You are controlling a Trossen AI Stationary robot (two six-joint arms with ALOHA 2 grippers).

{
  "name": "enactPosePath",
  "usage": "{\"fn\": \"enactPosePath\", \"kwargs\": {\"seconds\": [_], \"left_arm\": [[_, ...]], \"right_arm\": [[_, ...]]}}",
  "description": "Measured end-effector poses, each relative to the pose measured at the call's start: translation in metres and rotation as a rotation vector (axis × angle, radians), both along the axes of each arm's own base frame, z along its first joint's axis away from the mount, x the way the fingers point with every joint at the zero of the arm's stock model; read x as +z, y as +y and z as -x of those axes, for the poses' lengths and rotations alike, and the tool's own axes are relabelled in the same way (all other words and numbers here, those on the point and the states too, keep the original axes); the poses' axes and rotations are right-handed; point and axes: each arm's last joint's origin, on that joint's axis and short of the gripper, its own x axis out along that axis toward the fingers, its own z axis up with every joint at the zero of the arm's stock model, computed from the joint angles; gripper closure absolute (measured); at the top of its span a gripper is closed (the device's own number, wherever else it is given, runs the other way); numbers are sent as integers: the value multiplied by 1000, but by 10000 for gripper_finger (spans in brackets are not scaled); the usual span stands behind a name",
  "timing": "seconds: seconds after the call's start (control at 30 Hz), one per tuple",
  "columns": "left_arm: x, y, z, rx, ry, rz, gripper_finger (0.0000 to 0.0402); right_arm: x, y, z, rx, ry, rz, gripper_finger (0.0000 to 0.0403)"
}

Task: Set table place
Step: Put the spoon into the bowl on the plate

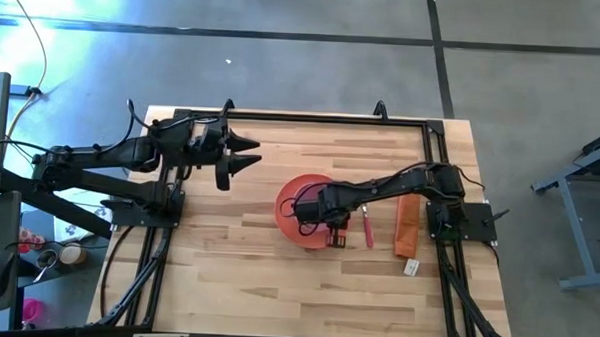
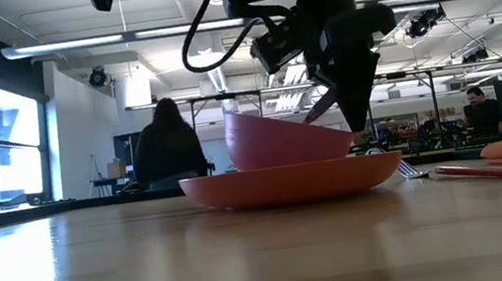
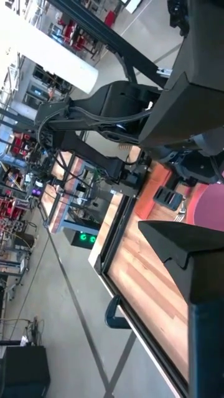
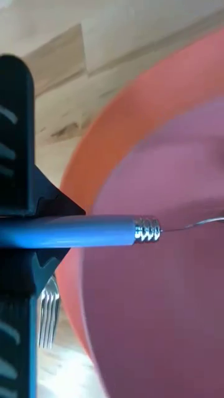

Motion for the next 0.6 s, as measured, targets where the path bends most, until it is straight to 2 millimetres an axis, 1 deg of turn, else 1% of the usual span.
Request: {"fn": "enactPosePath", "kwargs": {"seconds": [0.17,0.37,0.5,0.6], "left_arm": [[0,0,0,-4,-1,0,206],[0,-1,0,-21,-2,2,206],[0,-1,0,-34,-3,4,206],[0,-1,0,-38,-3,4,206]], "right_arm": [[9,-3,-4,6,-21,-29,402],[26,-15,-11,3,-69,-31,402],[27,-23,-12,-10,-68,-9,402],[25,-27,-8,-5,-32,5,402]]}}
